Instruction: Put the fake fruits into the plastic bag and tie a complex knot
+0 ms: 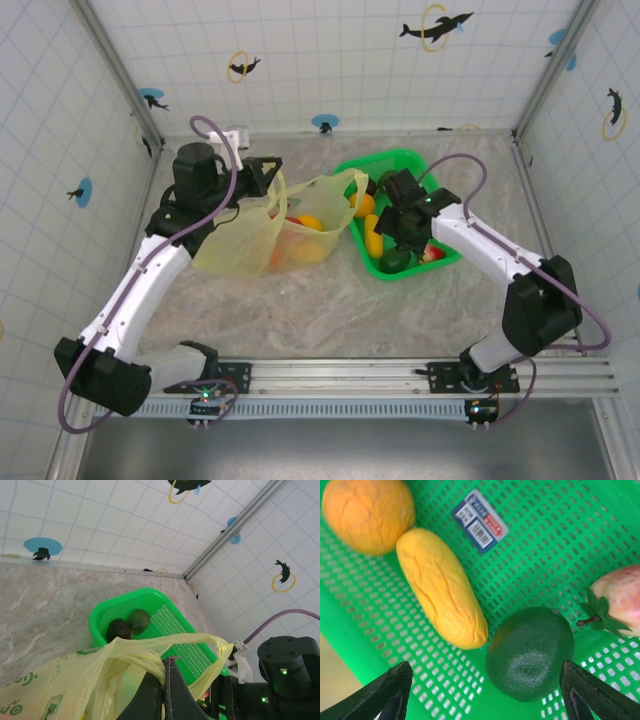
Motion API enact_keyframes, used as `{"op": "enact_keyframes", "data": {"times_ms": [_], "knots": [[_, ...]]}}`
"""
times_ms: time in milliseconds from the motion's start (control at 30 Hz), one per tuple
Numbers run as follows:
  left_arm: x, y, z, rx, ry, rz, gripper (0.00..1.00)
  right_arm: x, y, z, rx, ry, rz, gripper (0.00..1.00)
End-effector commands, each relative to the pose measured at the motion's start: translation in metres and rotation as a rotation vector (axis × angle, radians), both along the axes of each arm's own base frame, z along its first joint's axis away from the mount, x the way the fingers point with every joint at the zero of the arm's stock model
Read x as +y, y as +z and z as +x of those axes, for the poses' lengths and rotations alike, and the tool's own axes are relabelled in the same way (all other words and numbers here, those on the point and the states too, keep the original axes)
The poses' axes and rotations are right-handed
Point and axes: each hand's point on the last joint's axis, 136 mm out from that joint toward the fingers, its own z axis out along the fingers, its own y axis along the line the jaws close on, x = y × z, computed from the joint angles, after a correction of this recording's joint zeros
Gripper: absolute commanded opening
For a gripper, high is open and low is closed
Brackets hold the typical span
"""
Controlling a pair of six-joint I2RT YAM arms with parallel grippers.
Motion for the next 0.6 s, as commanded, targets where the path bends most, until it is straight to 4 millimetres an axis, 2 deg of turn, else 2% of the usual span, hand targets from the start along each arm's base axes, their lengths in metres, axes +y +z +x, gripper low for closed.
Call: {"op": "enact_keyframes", "data": {"times_ms": [0,167,233,567], "knots": [[-0.002,0.009,-0.006,-0.043,-0.021,0.0,0.0,-0.02,-0.006,-0.005,0.062,-0.268,-0.043,0.79],[-0.001,0.012,-0.006,-0.049,-0.018,0.004,0.0,-0.03,-0.012,-0.006,0.105,-0.331,-0.109,0.78],[-0.001,0.012,-0.006,-0.051,-0.017,0.005,0.0,-0.031,-0.02,-0.008,0.133,-0.341,-0.113,0.78],[0.0,0.013,-0.007,-0.056,-0.012,0.008,0.0,-0.021,-0.052,-0.015,0.239,-0.328,-0.099,0.76]]}}
